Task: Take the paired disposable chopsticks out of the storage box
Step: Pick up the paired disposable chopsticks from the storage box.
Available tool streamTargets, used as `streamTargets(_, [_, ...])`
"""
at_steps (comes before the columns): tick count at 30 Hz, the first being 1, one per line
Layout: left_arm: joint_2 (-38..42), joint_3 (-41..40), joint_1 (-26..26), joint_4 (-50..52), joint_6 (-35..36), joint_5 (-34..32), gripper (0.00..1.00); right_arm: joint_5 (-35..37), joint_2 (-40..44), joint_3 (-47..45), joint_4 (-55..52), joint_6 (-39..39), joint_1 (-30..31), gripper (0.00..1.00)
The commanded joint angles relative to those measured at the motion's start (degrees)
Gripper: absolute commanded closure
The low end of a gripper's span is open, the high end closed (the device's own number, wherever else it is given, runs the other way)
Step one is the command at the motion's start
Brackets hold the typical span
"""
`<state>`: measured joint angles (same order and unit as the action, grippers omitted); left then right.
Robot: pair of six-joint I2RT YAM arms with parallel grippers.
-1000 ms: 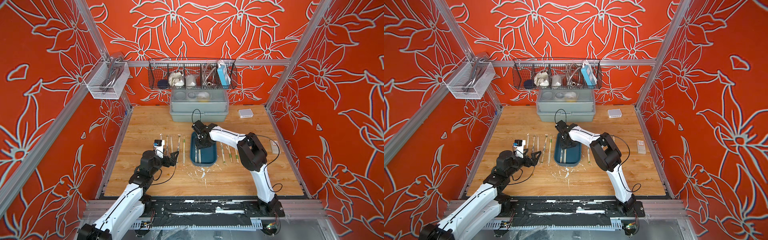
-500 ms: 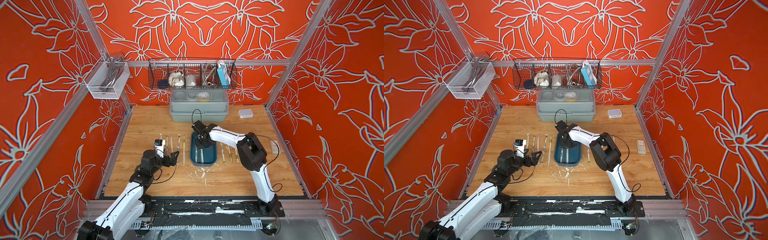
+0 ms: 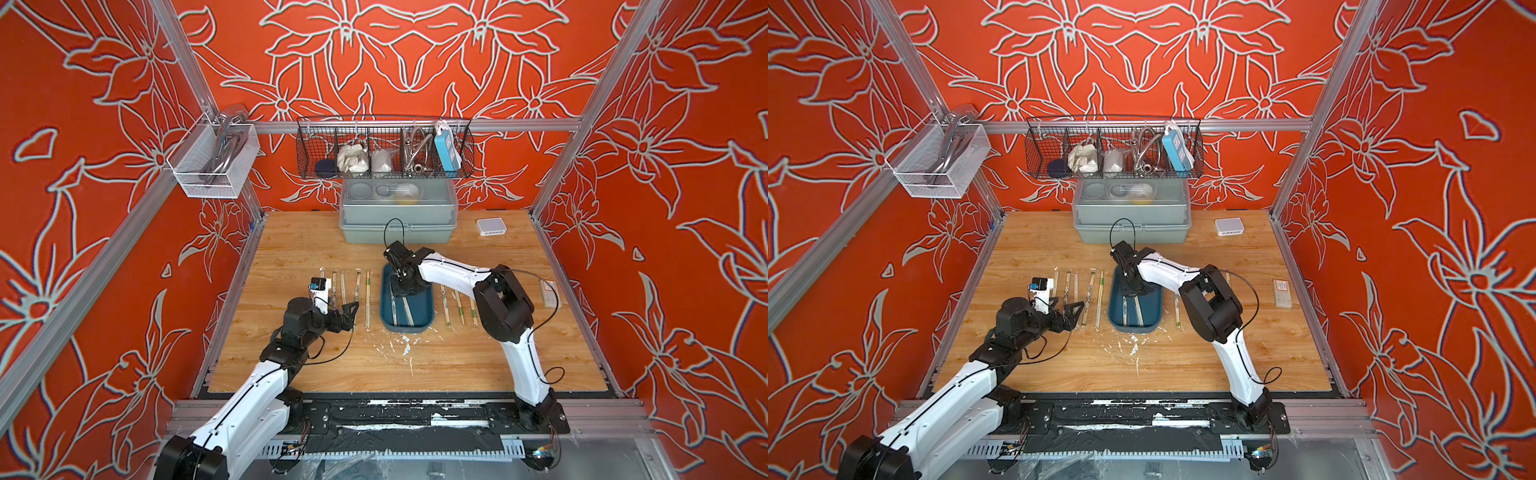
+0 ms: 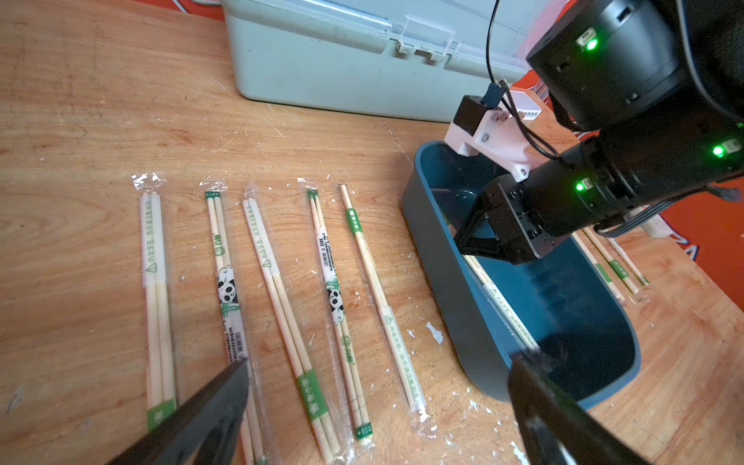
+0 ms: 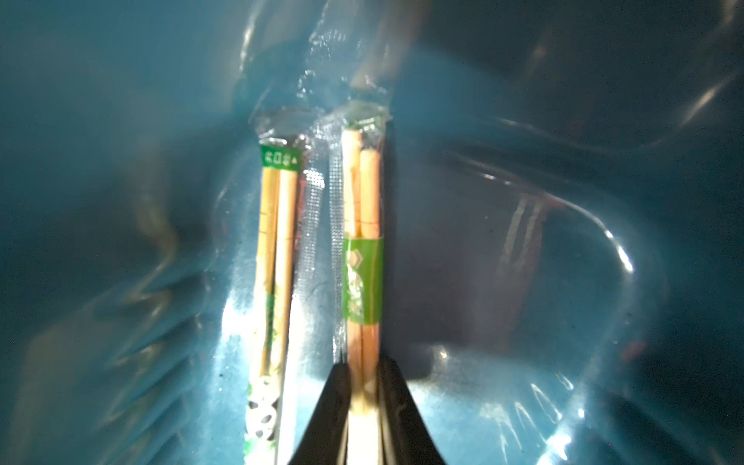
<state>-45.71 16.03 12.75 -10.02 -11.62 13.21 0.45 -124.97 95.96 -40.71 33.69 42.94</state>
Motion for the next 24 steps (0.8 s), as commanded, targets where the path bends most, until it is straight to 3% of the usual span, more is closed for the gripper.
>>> streamTargets(1, [-0.1,1.3,0.2,-1.0,0.0,0.7,0.00,0.5,-0.9,-2.1,0.3,1.3,-0.3,0.87])
streamTargets(10, [-0.6,1.6,0.2,-0.8,-0.1,0.7,0.00,-0.3,0.6,-2.9,1.1,2.3,-0.4,0.94])
streamTargets(24, [-0.7,1.6,0.2,-1.0,0.4,1.7,0.00,-1.1,5.8,-2.9,0.4,1.8,-0.5,0.95])
